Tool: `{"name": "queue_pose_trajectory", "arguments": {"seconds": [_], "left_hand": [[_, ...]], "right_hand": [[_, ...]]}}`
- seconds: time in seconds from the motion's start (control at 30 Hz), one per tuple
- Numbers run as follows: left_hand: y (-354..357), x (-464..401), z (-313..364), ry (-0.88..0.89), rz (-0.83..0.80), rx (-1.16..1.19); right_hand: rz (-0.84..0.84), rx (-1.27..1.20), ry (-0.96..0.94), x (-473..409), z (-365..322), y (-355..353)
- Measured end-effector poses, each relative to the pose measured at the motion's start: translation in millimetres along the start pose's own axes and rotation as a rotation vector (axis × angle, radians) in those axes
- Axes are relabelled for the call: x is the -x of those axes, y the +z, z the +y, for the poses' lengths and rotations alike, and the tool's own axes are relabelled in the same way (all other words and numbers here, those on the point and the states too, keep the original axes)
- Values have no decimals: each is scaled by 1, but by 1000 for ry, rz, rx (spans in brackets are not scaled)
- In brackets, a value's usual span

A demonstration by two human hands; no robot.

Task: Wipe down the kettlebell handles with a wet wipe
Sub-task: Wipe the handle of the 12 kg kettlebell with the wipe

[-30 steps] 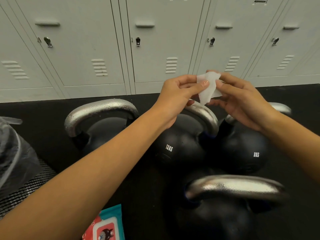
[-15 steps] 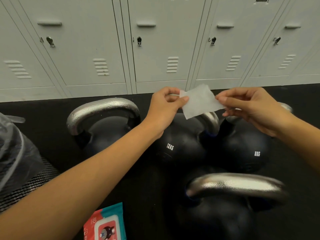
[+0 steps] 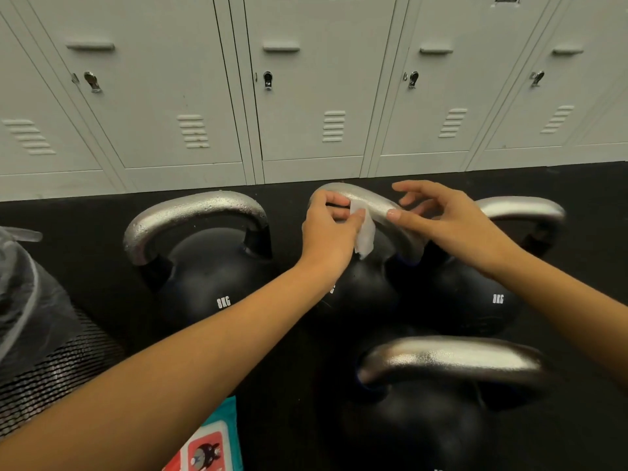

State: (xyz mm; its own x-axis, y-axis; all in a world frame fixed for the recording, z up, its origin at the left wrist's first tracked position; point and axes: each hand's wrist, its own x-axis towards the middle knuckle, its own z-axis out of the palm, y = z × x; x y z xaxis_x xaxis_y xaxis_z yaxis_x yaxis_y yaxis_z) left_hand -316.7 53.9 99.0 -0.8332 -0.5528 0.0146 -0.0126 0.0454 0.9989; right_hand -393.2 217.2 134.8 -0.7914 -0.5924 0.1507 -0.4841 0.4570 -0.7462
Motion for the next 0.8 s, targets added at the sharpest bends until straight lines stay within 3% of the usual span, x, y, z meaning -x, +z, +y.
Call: {"name": "queue_pose_trajectory", "arguments": {"seconds": [0.1, 0.23, 0.4, 0.67, 0.8], "left_hand": [[0, 1, 1, 13, 27, -12], [-3, 2, 6, 109, 5, -80], [-10, 3, 16, 292, -48, -192], [-19, -1, 26, 332, -98, -156], [-19, -7, 31, 341, -88, -144]], "right_hand": [[87, 169, -129, -2, -5, 10], [135, 183, -216, 4, -16, 15], [102, 206, -147, 8, -28, 18], [43, 134, -64, 8, -24, 4], [32, -45, 3, 2, -25, -11]]}}
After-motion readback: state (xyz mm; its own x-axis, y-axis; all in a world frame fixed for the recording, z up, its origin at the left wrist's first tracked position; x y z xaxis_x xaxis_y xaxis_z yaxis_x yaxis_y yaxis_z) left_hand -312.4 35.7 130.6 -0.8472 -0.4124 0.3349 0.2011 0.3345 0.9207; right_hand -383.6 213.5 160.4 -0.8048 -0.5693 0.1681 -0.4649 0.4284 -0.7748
